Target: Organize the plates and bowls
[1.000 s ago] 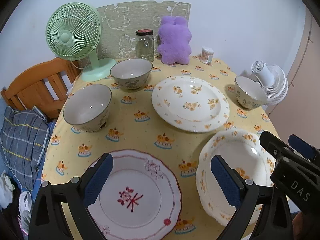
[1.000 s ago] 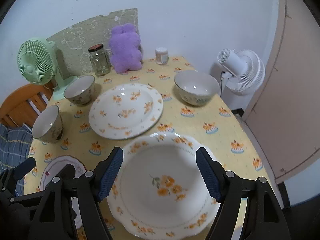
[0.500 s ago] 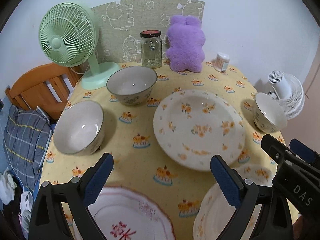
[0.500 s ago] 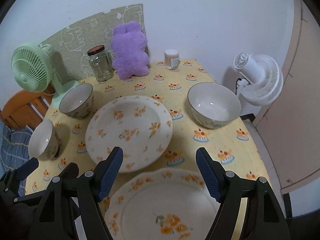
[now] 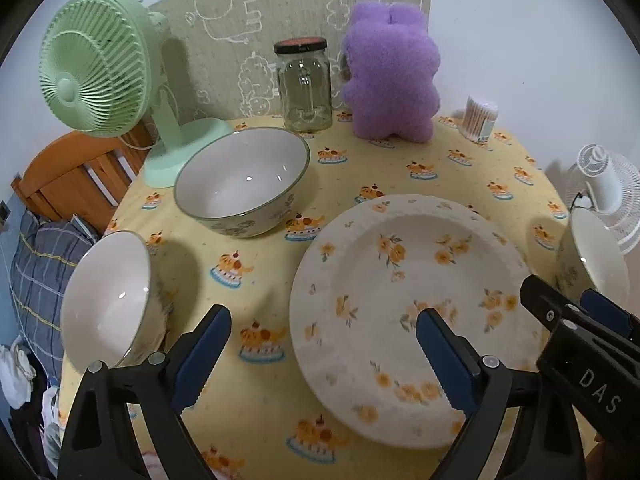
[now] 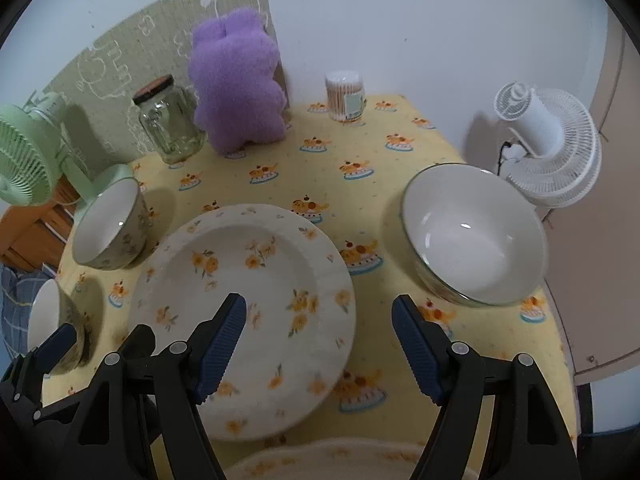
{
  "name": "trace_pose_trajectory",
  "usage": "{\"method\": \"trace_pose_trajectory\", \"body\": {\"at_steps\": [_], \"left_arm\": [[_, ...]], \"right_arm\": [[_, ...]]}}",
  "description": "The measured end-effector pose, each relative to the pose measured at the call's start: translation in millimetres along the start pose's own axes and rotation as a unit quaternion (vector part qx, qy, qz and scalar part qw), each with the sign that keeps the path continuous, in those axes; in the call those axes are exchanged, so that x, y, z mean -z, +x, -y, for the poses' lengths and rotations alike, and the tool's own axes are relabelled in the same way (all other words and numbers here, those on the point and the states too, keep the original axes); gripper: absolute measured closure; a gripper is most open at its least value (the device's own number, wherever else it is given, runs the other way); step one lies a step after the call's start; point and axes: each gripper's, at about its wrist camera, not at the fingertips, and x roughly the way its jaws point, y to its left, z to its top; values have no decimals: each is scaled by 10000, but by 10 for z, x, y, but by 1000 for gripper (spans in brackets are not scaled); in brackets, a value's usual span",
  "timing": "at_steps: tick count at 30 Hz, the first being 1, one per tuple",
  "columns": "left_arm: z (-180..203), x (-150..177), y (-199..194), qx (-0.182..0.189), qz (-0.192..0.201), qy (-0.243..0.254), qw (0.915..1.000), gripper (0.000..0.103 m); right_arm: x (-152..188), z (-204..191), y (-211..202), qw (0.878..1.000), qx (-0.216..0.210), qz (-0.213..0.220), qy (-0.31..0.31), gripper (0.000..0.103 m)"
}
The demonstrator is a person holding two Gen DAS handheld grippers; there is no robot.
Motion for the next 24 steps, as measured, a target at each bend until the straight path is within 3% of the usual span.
{"method": "trace_pose_trajectory", "body": {"at_steps": [11, 15, 24], "left_arm": [[91, -17, 524, -37, -424, 72, 9991, 16], [152, -32, 609, 84, -578, 172, 9981, 25], [177, -106, 672, 117, -597, 297, 9977, 22]], "right_arm": [[-59, -53, 572, 9992, -13, -402, -21, 26], [-47, -43, 707, 9983, 1, -577, -41, 35], [-101, -41, 803, 9975, 6, -700, -10, 36]]}}
